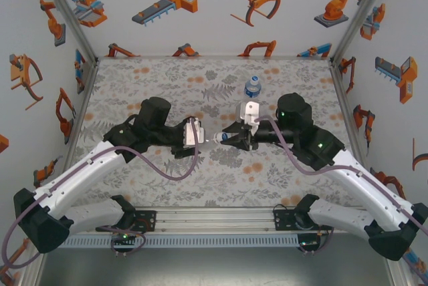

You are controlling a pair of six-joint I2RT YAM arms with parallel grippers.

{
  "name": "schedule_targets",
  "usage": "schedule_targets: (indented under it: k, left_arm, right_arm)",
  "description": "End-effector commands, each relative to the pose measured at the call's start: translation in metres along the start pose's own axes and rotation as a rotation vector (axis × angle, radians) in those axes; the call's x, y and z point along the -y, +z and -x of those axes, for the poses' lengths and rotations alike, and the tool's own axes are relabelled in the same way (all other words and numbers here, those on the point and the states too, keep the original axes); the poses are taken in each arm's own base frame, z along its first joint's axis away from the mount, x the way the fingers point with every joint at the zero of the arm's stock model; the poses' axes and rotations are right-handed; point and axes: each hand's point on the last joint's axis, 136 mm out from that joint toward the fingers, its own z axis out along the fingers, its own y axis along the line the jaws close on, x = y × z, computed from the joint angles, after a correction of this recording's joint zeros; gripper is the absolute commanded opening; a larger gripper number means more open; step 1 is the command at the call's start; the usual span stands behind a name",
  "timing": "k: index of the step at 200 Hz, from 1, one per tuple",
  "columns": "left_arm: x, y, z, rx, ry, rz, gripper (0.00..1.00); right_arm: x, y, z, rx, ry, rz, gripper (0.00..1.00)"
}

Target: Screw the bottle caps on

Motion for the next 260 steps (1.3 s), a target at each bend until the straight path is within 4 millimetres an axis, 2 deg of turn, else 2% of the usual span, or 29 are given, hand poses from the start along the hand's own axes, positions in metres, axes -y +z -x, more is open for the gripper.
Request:
schedule_targets:
  k: [1,17,47,76,101,119,131,148,161,172,211,260]
  left_arm:
    - [-0.011,0.004,0.016,0.074,0.009,0.033,0.0]
    - [-0.014,0.007,0.016,0.074,0.012,0.037,0.0]
    - [-0.019,0.011,0.013,0.064,0.015,0.053,0.0]
    - [-0.022,0.013,0.013,0.07,0.015,0.061,0.0]
    - [-0.025,0.016,0.014,0.077,0.01,0.064,0.0]
    - [-0.027,0.018,0.014,0.075,0.001,0.064,0.0]
    - [-0.027,0.019,0.015,0.076,0.0,0.063,0.0]
    - [-0.028,0.02,0.016,0.078,0.0,0.06,0.0]
    - [-0.028,0.02,0.015,0.076,0.0,0.055,0.0]
    - [-0.027,0.021,0.013,0.07,-0.003,0.051,0.0]
    - [-0.025,0.022,0.01,0.058,-0.014,0.041,0.0]
    - [-0.022,0.023,0.011,0.061,-0.017,0.025,0.0]
  right_arm:
    - [0.027,0.008,-0.019,0.004,0.33,-0.15,0.06]
    - [0.048,0.006,-0.032,0.036,0.55,-0.275,0.0]
    - [0.076,-0.008,-0.067,0.076,1.013,-0.524,0.0]
    - [0.077,-0.009,-0.095,0.122,1.472,-0.606,0.0]
    - [0.074,0.002,-0.099,0.151,1.651,-0.573,0.0]
    - [0.074,0.003,-0.098,0.126,1.657,-0.575,0.0]
    - [0.073,0.003,-0.097,0.116,1.647,-0.572,0.06]
    - [0.075,0.0,-0.09,0.126,1.596,-0.57,0.1]
    - [0.078,-0.005,-0.081,0.137,1.526,-0.573,0.18]
    - [0.08,-0.011,-0.077,0.136,1.463,-0.591,0.31]
    - [0.082,-0.027,-0.06,0.102,1.296,-0.627,0.49]
    - [0.088,-0.037,-0.033,0.082,1.083,-0.612,0.56]
